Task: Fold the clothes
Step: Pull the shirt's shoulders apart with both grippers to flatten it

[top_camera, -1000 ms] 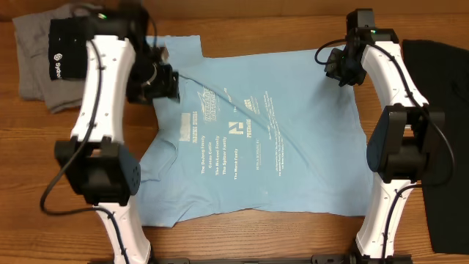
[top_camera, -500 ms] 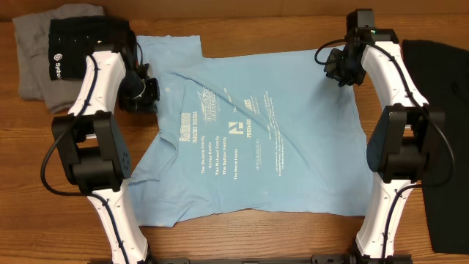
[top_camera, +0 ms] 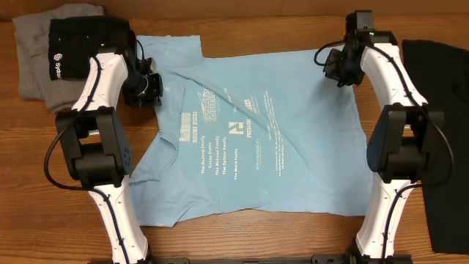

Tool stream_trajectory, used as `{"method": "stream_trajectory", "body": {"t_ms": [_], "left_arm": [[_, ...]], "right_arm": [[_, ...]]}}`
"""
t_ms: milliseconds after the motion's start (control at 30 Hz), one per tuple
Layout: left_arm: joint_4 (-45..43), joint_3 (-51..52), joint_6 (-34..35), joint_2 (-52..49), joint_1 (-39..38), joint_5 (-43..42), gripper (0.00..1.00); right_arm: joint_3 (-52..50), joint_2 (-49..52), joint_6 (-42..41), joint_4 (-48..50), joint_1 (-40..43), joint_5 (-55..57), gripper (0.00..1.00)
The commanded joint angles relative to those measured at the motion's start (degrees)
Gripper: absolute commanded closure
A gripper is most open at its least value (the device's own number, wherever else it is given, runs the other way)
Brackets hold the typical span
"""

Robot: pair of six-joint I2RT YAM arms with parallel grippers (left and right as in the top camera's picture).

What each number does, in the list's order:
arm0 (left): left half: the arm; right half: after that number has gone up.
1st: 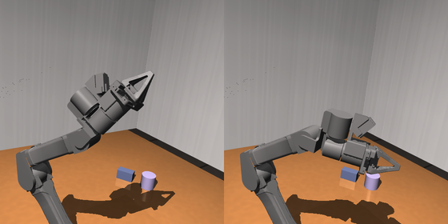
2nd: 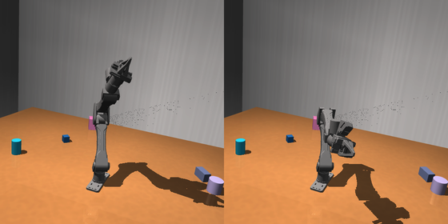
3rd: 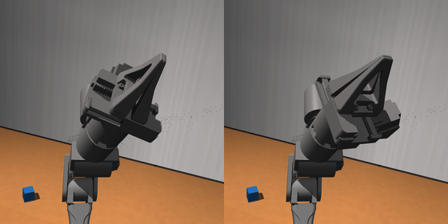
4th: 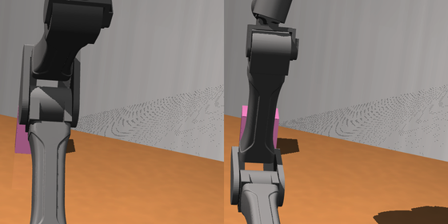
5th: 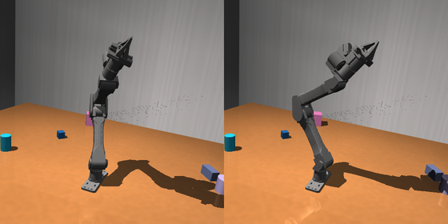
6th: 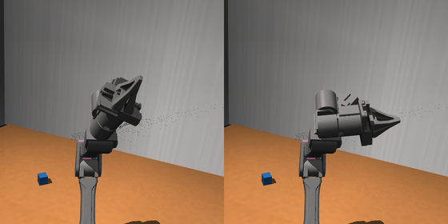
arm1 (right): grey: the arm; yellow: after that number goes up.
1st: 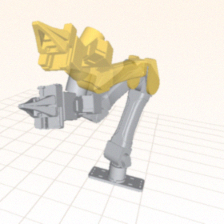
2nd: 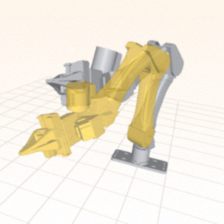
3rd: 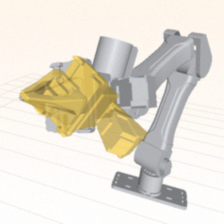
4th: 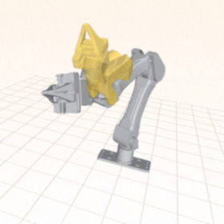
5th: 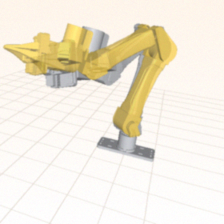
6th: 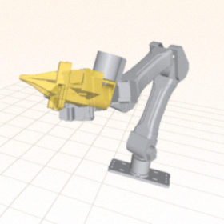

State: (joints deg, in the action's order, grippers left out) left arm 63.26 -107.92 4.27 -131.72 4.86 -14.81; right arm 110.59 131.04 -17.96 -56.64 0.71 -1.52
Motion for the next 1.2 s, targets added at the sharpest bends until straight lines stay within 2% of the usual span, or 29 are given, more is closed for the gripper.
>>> {"method": "stream_trajectory", "body": {"t_ms": [0,300,500,600,700,867,1167], "left_arm": [[-0.6,-0.1,-0.9,-0.7,-0.4,-1.7,0.96],[-0.3,-0.1,-0.8,-5.5,-0.3,-0.2,0.96],[0.5,-0.1,0.1,-6.3,0.3,7.8,0.96],[0.2,-0.1,0.0,-6.3,1.0,9.1,0.96],[-1.0,-0.1,-0.2,-6.3,1.9,9.1,0.96],[-2.5,-0.1,-0.2,-6.3,3.0,9.6,0.96],[-2.6,-0.1,-0.2,-6.3,4.5,16.3,0.96]], "right_arm": [[-2.3,0.8,0.2,0.9,0.0,-0.3,0.71],[-4.6,0.8,0.2,2.6,0.2,0.2,0.73],[-6.2,0.9,1.8,5.0,1.2,0.6,0.82],[-8.7,0.9,1.7,7.4,1.9,0.5,0.89],[-10.8,0.9,1.7,9.2,2.4,0.1,0.92],[-13.0,0.9,1.7,11.0,2.6,0.5,0.94],[-14.2,0.9,1.7,11.8,3.5,5.9,0.96]]}}
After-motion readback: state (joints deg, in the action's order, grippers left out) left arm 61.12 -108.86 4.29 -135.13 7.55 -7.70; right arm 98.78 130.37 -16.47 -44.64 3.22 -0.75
